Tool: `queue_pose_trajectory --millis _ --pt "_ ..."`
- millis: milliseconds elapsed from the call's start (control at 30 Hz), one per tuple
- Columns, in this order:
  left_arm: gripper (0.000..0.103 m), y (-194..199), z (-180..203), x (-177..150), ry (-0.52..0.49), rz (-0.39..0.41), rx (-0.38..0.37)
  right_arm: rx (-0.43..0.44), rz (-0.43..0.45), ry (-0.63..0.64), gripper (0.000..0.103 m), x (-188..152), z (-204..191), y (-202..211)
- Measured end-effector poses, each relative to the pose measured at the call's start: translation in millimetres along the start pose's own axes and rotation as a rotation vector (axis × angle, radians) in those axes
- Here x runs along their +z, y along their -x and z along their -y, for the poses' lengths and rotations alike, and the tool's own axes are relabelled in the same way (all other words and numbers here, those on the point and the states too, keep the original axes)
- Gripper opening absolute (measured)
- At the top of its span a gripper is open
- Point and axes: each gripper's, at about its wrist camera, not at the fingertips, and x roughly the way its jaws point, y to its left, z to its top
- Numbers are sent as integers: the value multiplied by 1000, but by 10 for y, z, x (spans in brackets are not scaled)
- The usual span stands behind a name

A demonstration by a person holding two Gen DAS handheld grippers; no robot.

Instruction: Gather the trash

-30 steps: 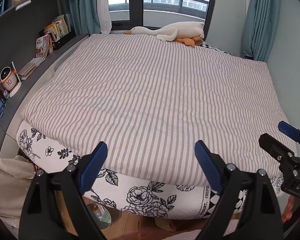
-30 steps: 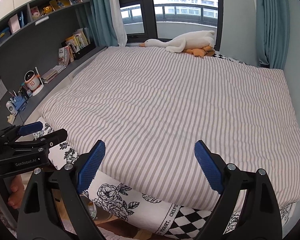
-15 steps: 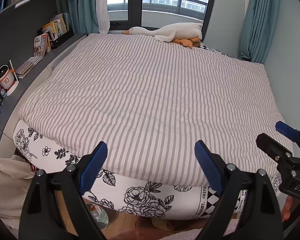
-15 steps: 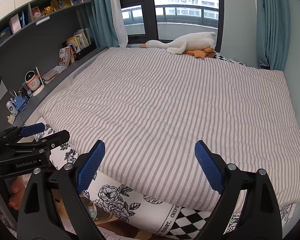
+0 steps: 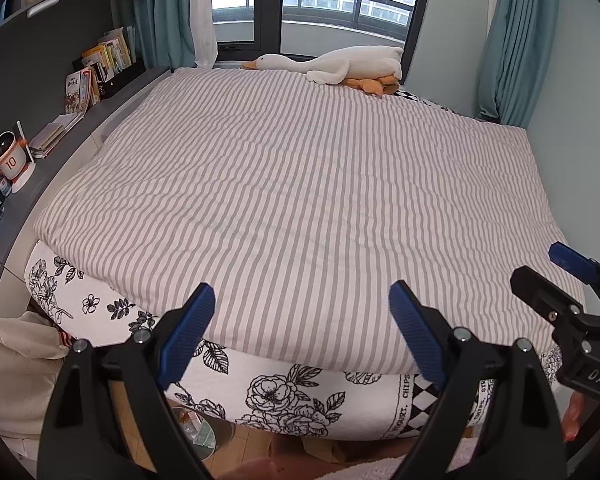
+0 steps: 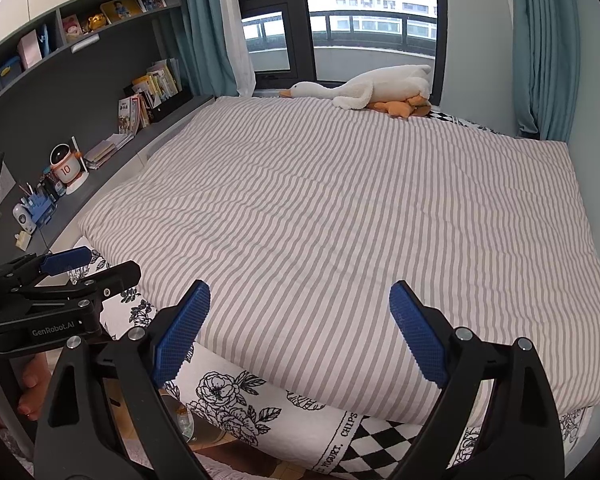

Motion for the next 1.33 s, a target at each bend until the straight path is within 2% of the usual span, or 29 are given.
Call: queue_pose_trajectory --millis 333,600,1067,1167,1333 --pt "88 -3 -10 -3 16 2 1 7 0 4 88 47 -4 -16" --pt "89 69 41 31 8 54 23 12 1 7 88 39 15 -37" --pt "88 46 54 28 8 40 22 14 3 8 88 39 7 -57" --pt "88 28 26 35 34 22 6 17 2 10 88 41 7 -60" --pt "88 28 12 32 46 15 28 18 1 14 88 42 17 -62"
